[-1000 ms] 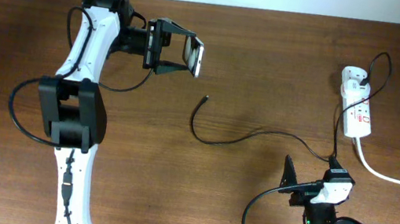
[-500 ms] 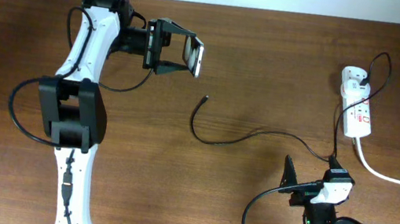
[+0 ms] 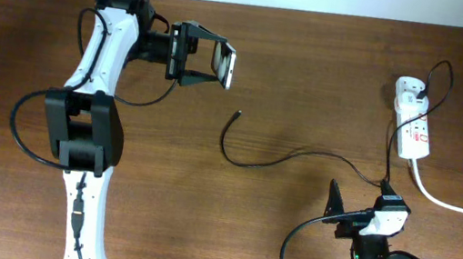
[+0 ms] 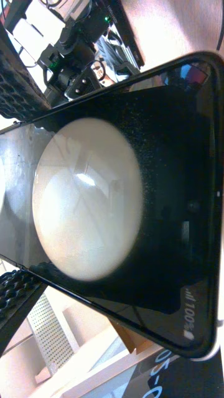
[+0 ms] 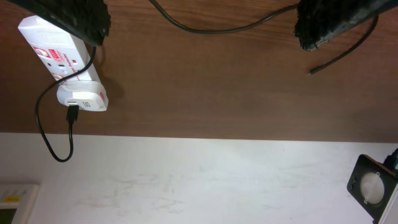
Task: Plug charger to phone and switch on socket
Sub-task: 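Raise the phone with the left gripper and hold it near center, then move the right gripper to the phone and grasp it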
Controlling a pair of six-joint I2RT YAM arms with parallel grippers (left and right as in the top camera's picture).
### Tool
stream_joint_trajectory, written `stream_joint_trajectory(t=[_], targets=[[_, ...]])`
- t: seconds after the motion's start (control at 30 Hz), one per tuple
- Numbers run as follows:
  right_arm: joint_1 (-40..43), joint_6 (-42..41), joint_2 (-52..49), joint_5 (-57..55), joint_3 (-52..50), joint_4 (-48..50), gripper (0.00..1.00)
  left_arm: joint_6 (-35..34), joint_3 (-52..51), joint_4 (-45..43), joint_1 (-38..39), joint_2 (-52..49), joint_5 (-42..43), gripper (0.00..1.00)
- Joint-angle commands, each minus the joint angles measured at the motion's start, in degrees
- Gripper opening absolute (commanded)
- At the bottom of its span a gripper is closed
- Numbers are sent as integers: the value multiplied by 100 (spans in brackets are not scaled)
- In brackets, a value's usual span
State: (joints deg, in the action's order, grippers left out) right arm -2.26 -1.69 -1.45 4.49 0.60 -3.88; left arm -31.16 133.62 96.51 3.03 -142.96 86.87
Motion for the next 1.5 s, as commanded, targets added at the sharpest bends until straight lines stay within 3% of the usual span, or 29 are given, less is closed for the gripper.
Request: stream_joint_trajectory(t=[0.0, 0.57, 0.77, 0.83, 0.93, 1.07, 1.23, 1.47], targets=[[-35, -28, 17, -28, -28, -28, 99, -76, 144, 24, -31, 24, 330, 10], [-35, -28, 17, -28, -28, -24, 99, -74, 144, 22, -31, 24, 315, 6], [-35, -83, 17, 205, -28, 66, 99, -74, 144, 22, -7, 24, -557, 5], [-35, -717, 15, 282, -2, 59, 99, -74, 144, 22, 20, 24, -1032, 5], [-35, -979, -136, 396, 260, -98, 99, -74, 144, 13, 125, 24, -1255, 4], [-35, -979, -1119, 662, 1117, -501, 99, -74, 144, -44, 256, 24, -1432, 3], [-35, -977, -3283, 1248, 2855, -1217, 99, -76, 144, -42, 299, 24, -1604, 1], [-35, -970, -5643, 2009, 5713, -3294, 99, -81, 144, -42, 299, 24, -1600, 1]])
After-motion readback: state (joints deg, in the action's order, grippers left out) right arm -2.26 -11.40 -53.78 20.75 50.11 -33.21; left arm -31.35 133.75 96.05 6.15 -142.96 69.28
